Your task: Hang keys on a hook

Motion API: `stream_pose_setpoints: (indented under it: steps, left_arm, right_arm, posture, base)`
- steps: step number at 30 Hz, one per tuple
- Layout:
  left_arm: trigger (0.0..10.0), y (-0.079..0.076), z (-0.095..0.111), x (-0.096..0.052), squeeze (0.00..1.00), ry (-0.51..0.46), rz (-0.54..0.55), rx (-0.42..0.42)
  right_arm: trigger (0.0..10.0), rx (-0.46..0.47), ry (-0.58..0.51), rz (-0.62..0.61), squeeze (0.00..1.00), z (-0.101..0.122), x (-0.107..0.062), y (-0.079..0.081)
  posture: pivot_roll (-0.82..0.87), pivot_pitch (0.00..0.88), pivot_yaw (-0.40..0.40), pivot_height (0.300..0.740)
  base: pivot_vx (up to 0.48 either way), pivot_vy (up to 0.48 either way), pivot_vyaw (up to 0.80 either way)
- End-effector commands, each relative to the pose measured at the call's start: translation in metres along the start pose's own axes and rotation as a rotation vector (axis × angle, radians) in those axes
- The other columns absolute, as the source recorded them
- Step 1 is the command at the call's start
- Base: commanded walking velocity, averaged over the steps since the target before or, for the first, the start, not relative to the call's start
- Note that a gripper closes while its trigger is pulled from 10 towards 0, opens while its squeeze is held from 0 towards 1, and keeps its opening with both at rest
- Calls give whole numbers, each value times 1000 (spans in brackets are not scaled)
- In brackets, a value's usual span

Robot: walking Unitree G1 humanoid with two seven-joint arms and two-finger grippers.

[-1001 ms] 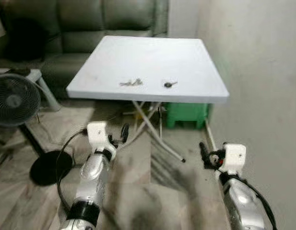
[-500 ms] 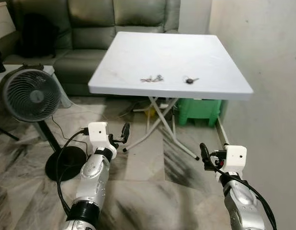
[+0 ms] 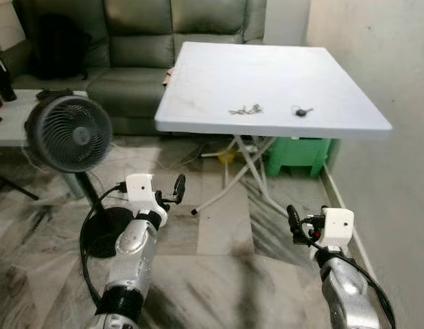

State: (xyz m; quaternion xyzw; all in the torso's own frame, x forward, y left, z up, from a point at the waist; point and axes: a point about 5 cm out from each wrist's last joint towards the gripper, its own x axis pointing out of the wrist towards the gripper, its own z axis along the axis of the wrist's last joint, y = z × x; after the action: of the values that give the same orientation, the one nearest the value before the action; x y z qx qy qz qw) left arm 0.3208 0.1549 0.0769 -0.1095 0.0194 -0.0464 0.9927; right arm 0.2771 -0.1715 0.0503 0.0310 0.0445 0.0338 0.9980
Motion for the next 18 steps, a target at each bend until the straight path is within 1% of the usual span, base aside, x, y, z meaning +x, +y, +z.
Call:
stream_pose_setpoints:
  steps: [1,7,15,18]
  left_arm:
    - [10000,-8,0,2,0,5,-13,-22]
    - [10000,-8,1,2,0,2,-18,-33]
    - [10000,-7,0,1,0,10,-25,-17]
    - [10000,-7,2,2,0,6,-29,-19]
  right_arm:
    - [10000,-16,-5,-15,0,3,-1,-9]
    - [10000,-15,-2,-14,0,2,-2,-9]
    - [10000,-14,0,-15,0,1,-3,-9]
    - [10000,-13,2,-13,0,1,-3,-8]
  posture:
    - [51,0,6,740]
    - [52,0,6,740]
    - [53,0,8,740]
    - [55,0,7,740]
  base:
    - [0,0,0]
    - [0,0,0]
    - [0,0,0]
    - [287,0,0]
